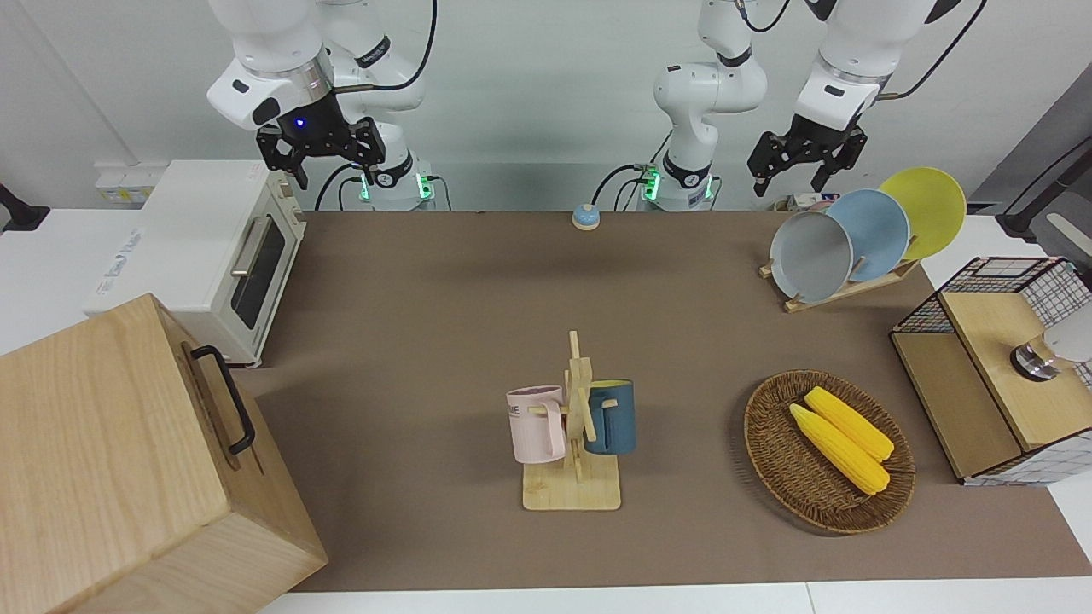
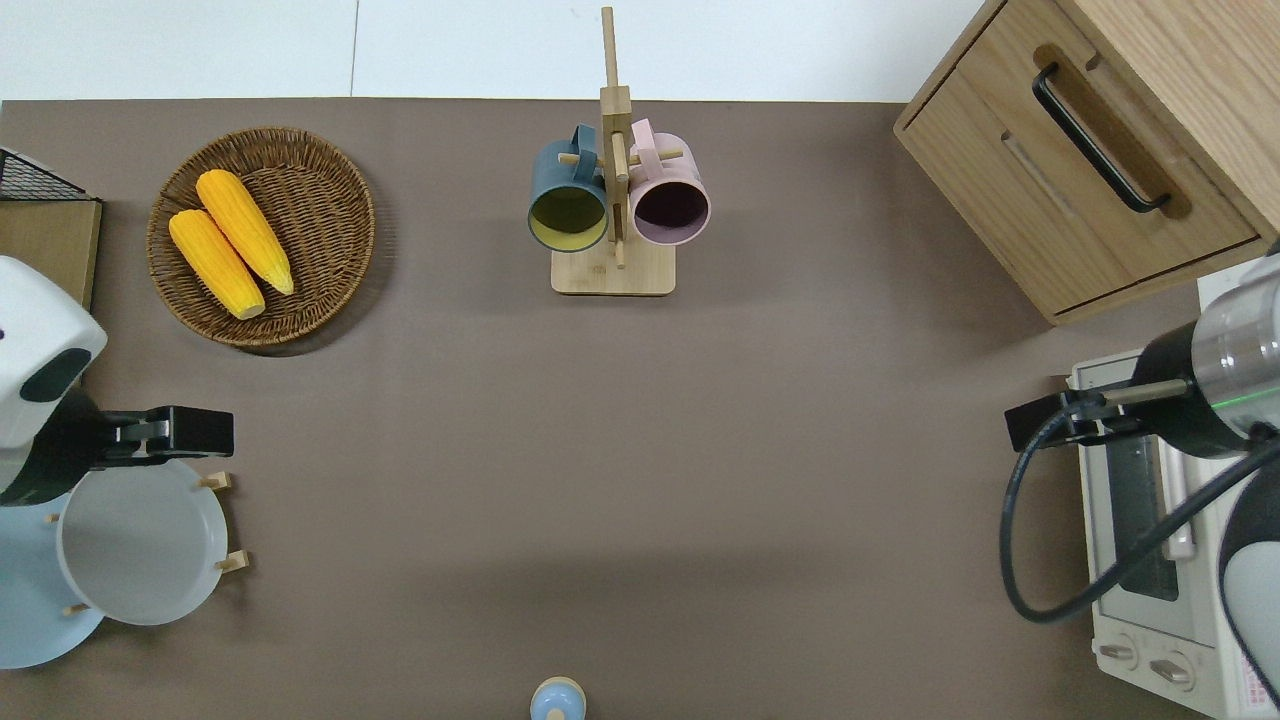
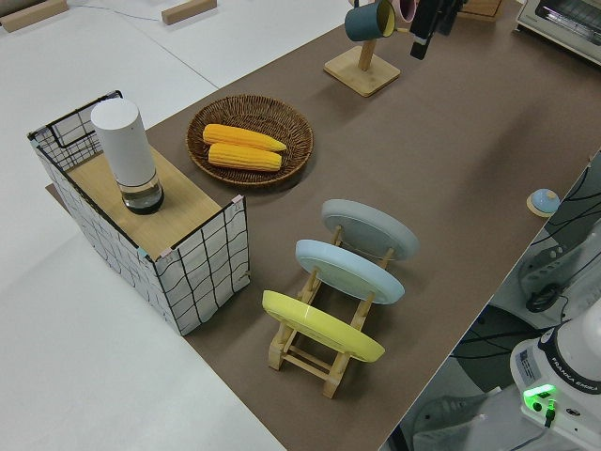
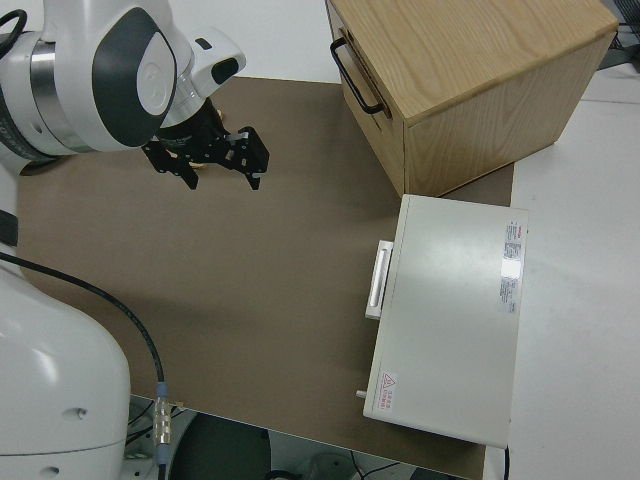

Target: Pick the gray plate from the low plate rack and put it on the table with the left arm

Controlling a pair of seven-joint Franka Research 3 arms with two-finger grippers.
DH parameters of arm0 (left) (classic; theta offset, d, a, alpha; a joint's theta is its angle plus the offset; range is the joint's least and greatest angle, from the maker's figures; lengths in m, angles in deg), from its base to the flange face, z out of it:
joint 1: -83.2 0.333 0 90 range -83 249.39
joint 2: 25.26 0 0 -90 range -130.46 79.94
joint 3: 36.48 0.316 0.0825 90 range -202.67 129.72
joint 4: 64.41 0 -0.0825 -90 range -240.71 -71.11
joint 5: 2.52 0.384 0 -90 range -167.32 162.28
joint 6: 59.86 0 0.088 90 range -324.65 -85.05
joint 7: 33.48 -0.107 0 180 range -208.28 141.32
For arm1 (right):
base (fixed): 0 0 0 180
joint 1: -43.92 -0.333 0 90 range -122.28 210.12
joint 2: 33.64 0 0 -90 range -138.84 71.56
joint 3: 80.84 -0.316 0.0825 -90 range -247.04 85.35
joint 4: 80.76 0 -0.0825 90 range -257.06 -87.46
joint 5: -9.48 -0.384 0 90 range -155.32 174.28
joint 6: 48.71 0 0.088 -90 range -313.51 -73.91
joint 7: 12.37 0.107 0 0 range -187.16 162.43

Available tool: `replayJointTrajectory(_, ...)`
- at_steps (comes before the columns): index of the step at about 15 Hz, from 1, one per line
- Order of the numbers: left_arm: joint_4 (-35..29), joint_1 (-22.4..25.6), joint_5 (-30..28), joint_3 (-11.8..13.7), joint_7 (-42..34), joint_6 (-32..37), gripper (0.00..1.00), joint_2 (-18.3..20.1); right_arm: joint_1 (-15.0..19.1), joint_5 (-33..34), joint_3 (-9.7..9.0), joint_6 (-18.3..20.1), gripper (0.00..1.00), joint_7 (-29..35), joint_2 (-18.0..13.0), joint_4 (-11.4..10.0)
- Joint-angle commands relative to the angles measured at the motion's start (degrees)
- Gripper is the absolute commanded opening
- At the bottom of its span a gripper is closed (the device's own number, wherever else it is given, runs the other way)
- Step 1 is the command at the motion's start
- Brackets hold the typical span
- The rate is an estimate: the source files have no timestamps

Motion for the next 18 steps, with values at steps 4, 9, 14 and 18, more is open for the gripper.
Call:
replayJointTrajectory(4, -0.6, 0.1, -4.5, 3.8, 0.7, 1.3, 1.00, -1.8, 0.8, -0.2, -0.38, 0.9, 0.990, -0.2, -0.3, 0.3)
replayJointTrajectory(9, -4.3, -0.2, 3.7, 5.7, -0.1, -0.8, 1.00, -3.0, 0.8, -0.2, -0.38, 0.9, 0.990, -0.2, -0.3, 0.3)
replayJointTrajectory(14, -9.7, -0.4, 13.0, 6.0, -0.2, -4.6, 1.00, -4.2, 0.8, -0.2, -0.38, 0.9, 0.987, -0.2, -0.3, 0.3)
replayJointTrajectory(18, -12.5, -0.7, 20.5, 6.0, -0.2, -5.4, 1.00, -6.0, 0.8, -0.2, -0.38, 0.9, 0.990, -0.2, -0.3, 0.3)
